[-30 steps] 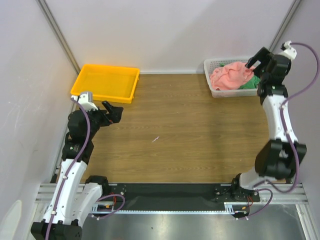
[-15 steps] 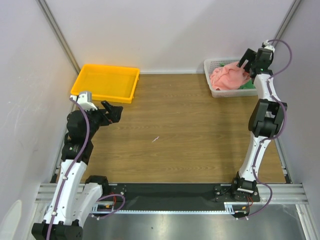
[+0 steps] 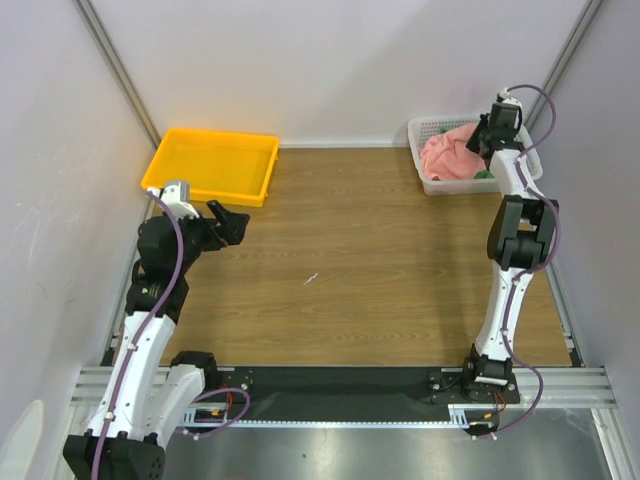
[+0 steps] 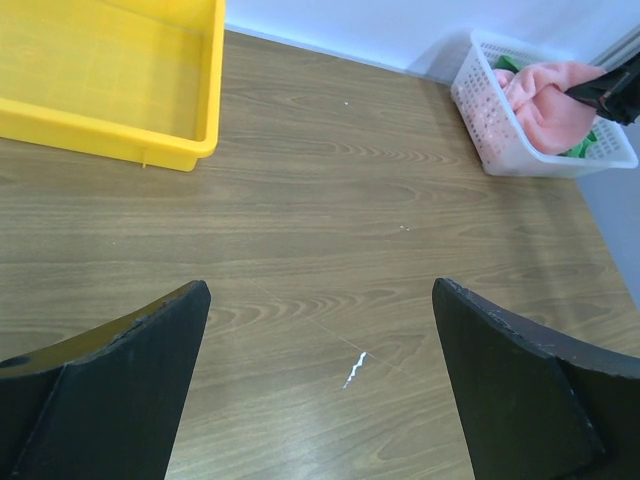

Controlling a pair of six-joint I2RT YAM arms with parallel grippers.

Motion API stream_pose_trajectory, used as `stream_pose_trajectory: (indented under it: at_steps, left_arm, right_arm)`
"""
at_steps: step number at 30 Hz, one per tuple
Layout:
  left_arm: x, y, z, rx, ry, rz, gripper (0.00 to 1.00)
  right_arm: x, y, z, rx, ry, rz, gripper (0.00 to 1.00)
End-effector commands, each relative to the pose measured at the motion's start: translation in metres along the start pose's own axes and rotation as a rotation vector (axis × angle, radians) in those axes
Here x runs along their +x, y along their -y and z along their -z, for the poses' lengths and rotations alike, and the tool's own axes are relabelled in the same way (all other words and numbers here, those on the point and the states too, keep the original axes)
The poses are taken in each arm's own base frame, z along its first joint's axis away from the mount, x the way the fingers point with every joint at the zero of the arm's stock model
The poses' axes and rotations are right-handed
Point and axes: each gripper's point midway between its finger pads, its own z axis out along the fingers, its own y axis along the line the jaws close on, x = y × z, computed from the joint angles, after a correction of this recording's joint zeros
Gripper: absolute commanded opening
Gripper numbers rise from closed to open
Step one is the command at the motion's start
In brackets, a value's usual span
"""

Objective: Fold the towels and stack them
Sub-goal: Grab crumpled towel, then move the towel to the center of the board

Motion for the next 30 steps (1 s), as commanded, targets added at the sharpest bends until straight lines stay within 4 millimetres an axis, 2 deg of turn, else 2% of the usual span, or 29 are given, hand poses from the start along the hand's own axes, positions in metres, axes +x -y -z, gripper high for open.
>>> stream_pose_trajectory:
  at_steps: [1,3,4,6,7,8,9,10,11,12,13,14,15,16,17,18,19,20,21,22,23,24,25,26,27,28,29,30]
  left_arm:
    - [-0.014,0.011,0.0,0.058,0.039,-0.027,1.0]
    - [-0.015,0.015,-0.001,0.084,0.04,-0.023,1.0]
    - [-0.015,0.02,-0.001,0.107,0.032,-0.023,1.0]
    - [-0.013,0.022,-0.003,0.119,0.016,-0.017,1.0]
    - [-0.012,0.023,-0.003,0.126,0.005,-0.017,1.0]
    - [-0.011,0.024,-0.004,0.134,0.0,-0.018,1.0]
    - [-0.01,0.025,-0.005,0.14,-0.006,-0.02,1.0]
    - [-0.01,0.028,-0.007,0.141,-0.01,-0.025,1.0]
    - [-0.013,0.032,-0.007,0.144,-0.01,-0.033,1.0]
    - [-0.011,0.035,-0.009,0.155,-0.024,-0.043,1.0]
    - [-0.013,0.041,-0.009,0.173,-0.025,-0.05,1.0]
    - [-0.012,0.052,-0.008,0.209,-0.033,-0.064,1.0]
    - [-0.018,0.058,-0.006,0.228,-0.022,-0.086,1.0]
    - [-0.02,0.064,-0.005,0.243,-0.023,-0.098,1.0]
    - [-0.021,0.066,-0.002,0.244,-0.03,-0.101,1.0]
    - [-0.03,0.069,0.0,0.242,-0.012,-0.111,1.0]
    - [-0.035,0.069,0.003,0.233,-0.002,-0.117,1.0]
    - [-0.04,0.067,0.005,0.21,0.01,-0.121,1.0]
    - [-0.044,0.066,0.008,0.197,0.023,-0.135,1.0]
    - [-0.046,0.064,0.009,0.186,0.028,-0.144,1.0]
    - [-0.048,0.06,0.014,0.162,0.04,-0.16,1.0]
    - [-0.049,0.059,0.016,0.151,0.046,-0.167,1.0]
    - [-0.05,0.057,0.019,0.141,0.052,-0.173,1.0]
    - [-0.047,0.055,0.025,0.132,0.051,-0.183,1.0]
    - [-0.046,0.054,0.027,0.126,0.049,-0.186,1.0]
    - [-0.043,0.053,0.03,0.123,0.047,-0.19,1.0]
    - [-0.039,0.052,0.035,0.123,0.042,-0.192,1.0]
    - [-0.035,0.05,0.037,0.123,0.036,-0.197,1.0]
  right_arm:
    - [-0.071,-0.023,0.043,-0.029,0.137,-0.002,0.0]
    - [-0.093,-0.036,0.067,-0.04,0.179,0.02,0.0]
    - [-0.124,-0.046,0.093,-0.051,0.246,0.035,0.0]
    - [-0.149,-0.06,0.129,-0.064,0.29,0.041,0.0]
    - [-0.163,-0.076,0.148,-0.096,0.321,0.037,0.0]
    - [-0.184,-0.09,0.185,-0.132,0.368,0.044,0.0]
    - [-0.192,-0.1,0.203,-0.158,0.39,0.053,0.0]
    - [-0.2,-0.123,0.229,-0.198,0.425,0.078,0.0]
    - [-0.215,-0.13,0.262,-0.214,0.472,0.086,0.0]
    - [-0.218,-0.151,0.286,-0.256,0.498,0.1,0.0]
    - [-0.224,-0.159,0.306,-0.265,0.53,0.103,0.0]
    - [-0.225,-0.181,0.33,-0.313,0.553,0.117,0.0]
    - [-0.233,-0.187,0.364,-0.348,0.596,0.109,0.0]
    - [-0.234,-0.195,0.382,-0.383,0.61,0.104,0.0]
    - [-0.228,-0.205,0.397,-0.427,0.599,0.084,0.0]
    - [-0.229,-0.206,0.421,-0.468,0.612,0.061,0.0]
    - [-0.223,-0.213,0.436,-0.531,0.597,0.057,0.0]
    - [-0.205,-0.217,0.429,-0.565,0.538,0.037,0.0]
    - [-0.203,-0.214,0.455,-0.609,0.549,0.026,0.0]
    - [-0.192,-0.219,0.461,-0.662,0.519,0.028,0.0]
    - [-0.181,-0.221,0.462,-0.696,0.498,0.019,0.0]
    - [-0.148,-0.222,0.443,-0.71,0.407,0.007,0.0]
    - [-0.132,-0.222,0.458,-0.767,0.387,0.012,0.0]
    - [-0.123,-0.224,0.462,-0.805,0.396,0.007,0.0]
    - [-0.075,-0.222,0.434,-0.796,0.28,-0.003,0.0]
    - [-0.061,-0.219,0.441,-0.813,0.278,-0.005,0.0]
    - [-0.05,-0.219,0.437,-0.824,0.278,-0.006,0.0]
    - [-0.029,-0.216,0.425,-0.809,0.234,-0.012,0.0]
